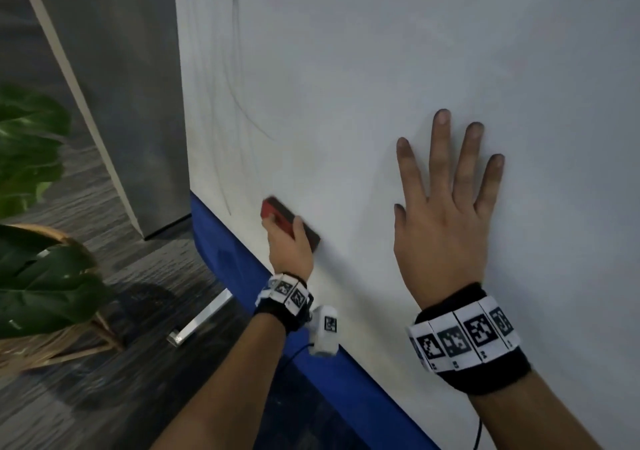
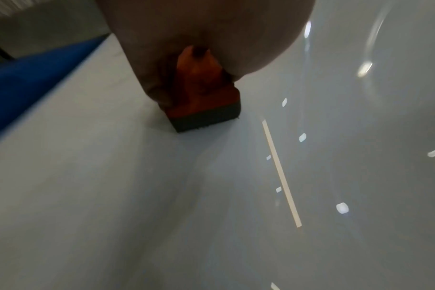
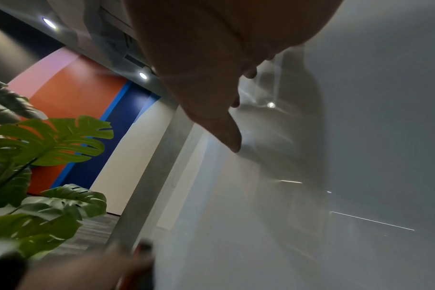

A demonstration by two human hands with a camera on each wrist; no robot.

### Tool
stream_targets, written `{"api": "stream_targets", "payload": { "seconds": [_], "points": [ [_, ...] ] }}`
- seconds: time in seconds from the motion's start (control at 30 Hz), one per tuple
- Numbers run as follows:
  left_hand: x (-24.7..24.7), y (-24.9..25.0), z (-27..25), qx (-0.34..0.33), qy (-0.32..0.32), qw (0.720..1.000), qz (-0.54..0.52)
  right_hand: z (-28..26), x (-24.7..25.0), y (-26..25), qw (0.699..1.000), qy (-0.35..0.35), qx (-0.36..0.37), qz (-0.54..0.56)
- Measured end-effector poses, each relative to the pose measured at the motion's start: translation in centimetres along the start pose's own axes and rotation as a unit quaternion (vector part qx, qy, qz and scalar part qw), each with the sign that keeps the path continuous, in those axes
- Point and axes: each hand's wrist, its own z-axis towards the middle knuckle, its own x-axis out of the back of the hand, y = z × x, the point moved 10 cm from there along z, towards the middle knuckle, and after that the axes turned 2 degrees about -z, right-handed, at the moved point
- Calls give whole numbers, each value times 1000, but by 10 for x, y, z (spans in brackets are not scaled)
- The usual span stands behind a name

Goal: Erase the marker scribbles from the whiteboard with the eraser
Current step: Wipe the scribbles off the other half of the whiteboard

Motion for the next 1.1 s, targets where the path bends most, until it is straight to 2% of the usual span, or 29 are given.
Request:
{"api": "stream_targets", "payload": {
  "seconds": [0.13, 0.17, 0.23, 0.33, 0.43, 0.53, 0.63, 0.73, 0.8, 0.9, 1.0, 1.1],
  "points": [
    [17, 140, 19, -216, 25, 976, -30, 2, -1, 1, 1000, 7, -3, 7],
    [17, 153, 21, -237, 36, 970, -37, 1, -3, 0, 1000, 6, -1, 2],
    [15, 148, 24, -244, 62, 965, -70, 0, -5, -1, 1000, 10, 3, -2],
    [8, 83, 36, -195, 93, 973, -83, 0, -7, 0, 1000, 8, 6, -10],
    [6, -5, 46, -101, 119, 985, -69, -1, -9, -1, 1000, 16, 10, -7],
    [2, -73, 50, 21, 133, 990, -49, 0, -12, -3, 1000, 16, 11, 2],
    [4, -94, 53, 87, 144, 985, -29, -1, -13, -6, 1000, 22, 10, 13],
    [10, -70, 53, 115, 141, 982, -53, -1, -11, -5, 1000, 24, 8, 15],
    [15, -23, 53, 58, 146, 986, -61, 0, -10, -7, 1000, 22, 1, 14],
    [20, 84, 42, -131, 140, 980, -56, 5, -1, -16, 998, 35, 13, 47],
    [19, 194, 20, -325, 111, 938, -33, 33, 13, -32, 992, 46, 65, 97],
    [22, 274, 3, -460, 100, 882, -11, 77, 43, -28, 985, 100, 60, 124]
  ]
}}
